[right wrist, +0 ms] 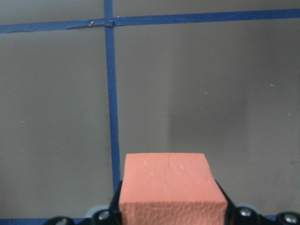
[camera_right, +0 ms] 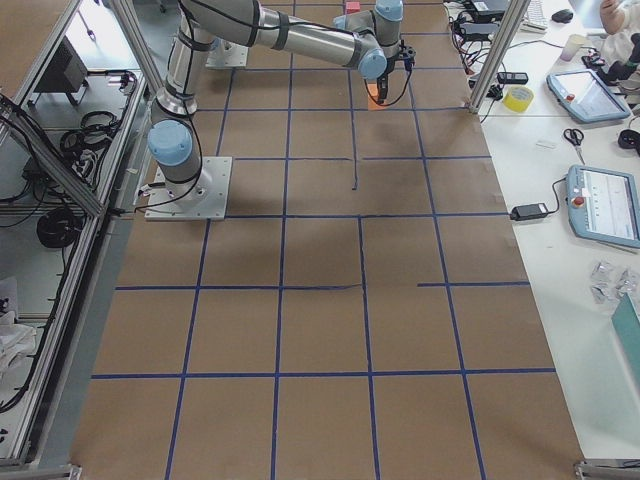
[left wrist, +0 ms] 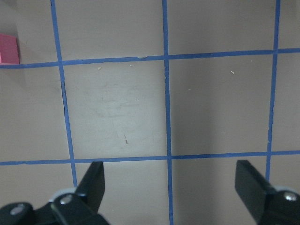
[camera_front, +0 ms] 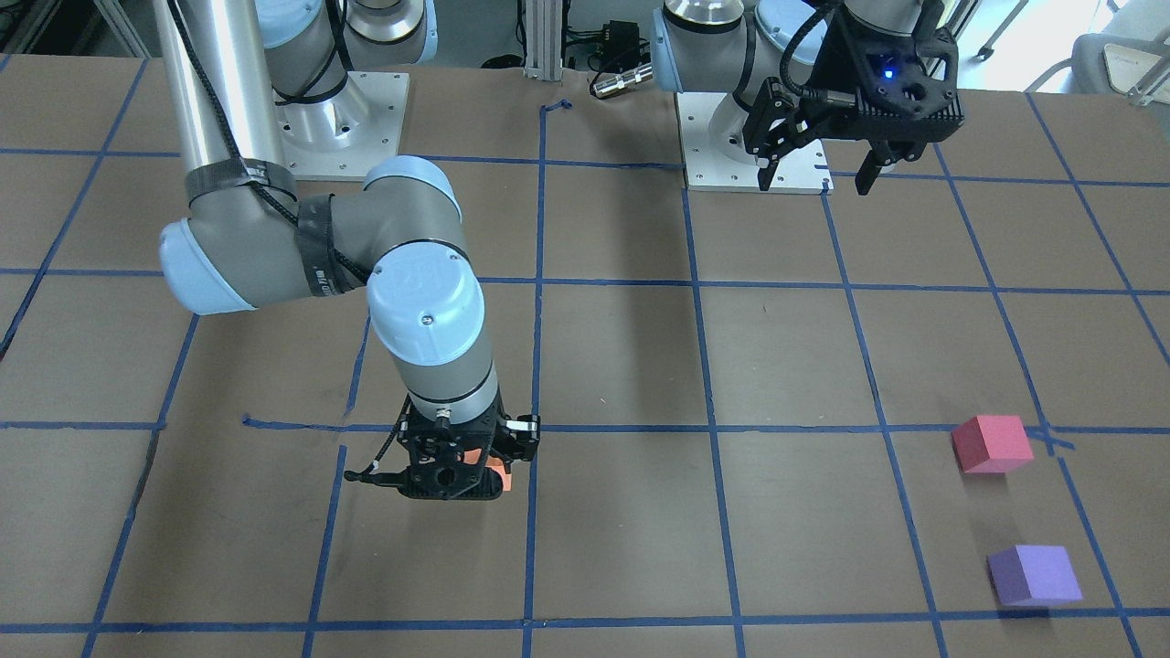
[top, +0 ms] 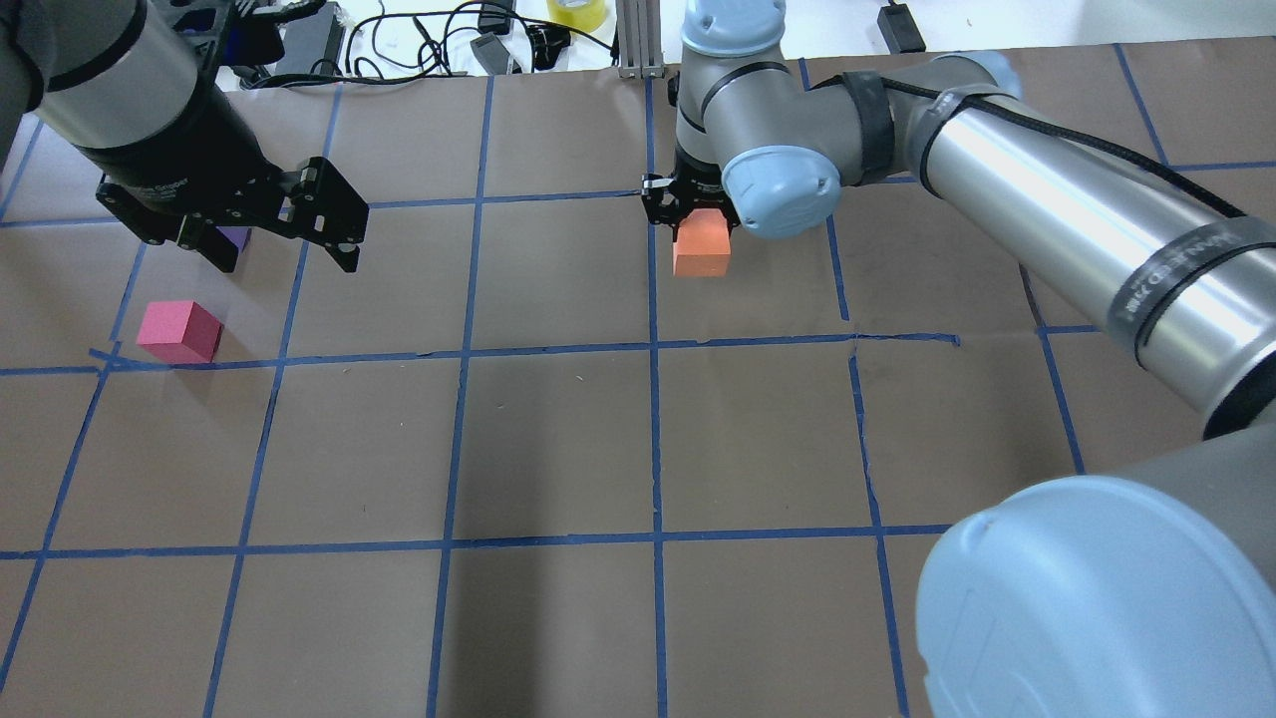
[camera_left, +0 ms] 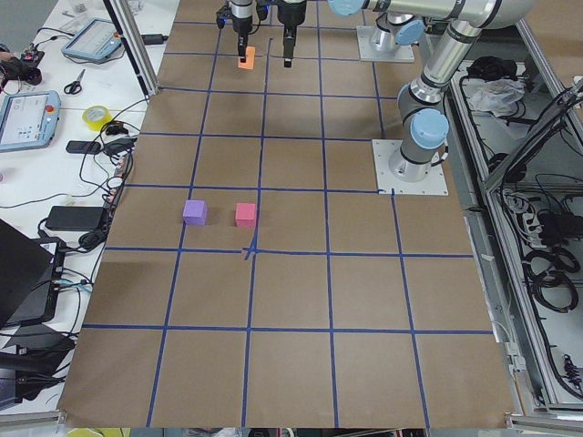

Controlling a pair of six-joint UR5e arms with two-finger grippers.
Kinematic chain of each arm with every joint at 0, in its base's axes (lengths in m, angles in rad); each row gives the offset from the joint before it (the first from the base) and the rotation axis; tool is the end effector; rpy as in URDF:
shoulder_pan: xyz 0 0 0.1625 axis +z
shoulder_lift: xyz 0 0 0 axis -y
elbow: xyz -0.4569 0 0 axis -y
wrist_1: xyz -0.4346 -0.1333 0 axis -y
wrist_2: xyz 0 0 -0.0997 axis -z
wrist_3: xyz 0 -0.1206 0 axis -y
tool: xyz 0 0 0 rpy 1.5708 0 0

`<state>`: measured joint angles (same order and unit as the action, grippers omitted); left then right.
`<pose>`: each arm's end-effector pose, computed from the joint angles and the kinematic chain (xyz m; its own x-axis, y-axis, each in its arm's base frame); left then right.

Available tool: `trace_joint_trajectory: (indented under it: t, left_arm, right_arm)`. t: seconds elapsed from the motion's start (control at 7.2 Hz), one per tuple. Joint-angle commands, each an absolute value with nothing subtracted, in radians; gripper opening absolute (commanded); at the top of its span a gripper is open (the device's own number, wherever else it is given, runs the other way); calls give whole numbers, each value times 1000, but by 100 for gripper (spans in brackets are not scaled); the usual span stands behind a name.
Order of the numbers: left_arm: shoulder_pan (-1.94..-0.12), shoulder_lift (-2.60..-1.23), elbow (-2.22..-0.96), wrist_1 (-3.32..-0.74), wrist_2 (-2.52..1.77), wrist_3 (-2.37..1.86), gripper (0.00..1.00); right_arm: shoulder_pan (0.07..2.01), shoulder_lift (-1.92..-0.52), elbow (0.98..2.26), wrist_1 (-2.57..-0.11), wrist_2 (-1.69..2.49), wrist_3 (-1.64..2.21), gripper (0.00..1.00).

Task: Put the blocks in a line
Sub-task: 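Carry the orange cube toward the table center and set it down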

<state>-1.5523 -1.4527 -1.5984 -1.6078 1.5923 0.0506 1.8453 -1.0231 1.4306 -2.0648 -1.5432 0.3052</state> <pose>-0.1217 -0.4873 0.5404 -0.9992 0.0309 -0.0241 0.0321 0.9981 -0.0523 0.3339 -0.6817 0.2688 -0.9983 0.0275 -0.0522 0.0314 0.9968 -0.0741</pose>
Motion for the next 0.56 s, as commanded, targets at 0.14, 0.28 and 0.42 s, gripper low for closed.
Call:
trace_joint_trajectory:
  t: [0.14, 0.28, 0.42]
  left_arm:
    - [-1549, -1453, -1598, -1608, 1592, 51, 100]
    - [-1551, -1454, -1598, -1608, 1592, 51, 100]
    - [-1551, -1454, -1598, -1608, 1592, 51, 100]
  right_arm:
    - [1931, -896, 1341, -2078, -1540, 353, 0]
    - [1948, -867, 1315, -2080, -1540, 353, 0]
    - [1953, -850, 1307, -2080, -1542, 354, 2]
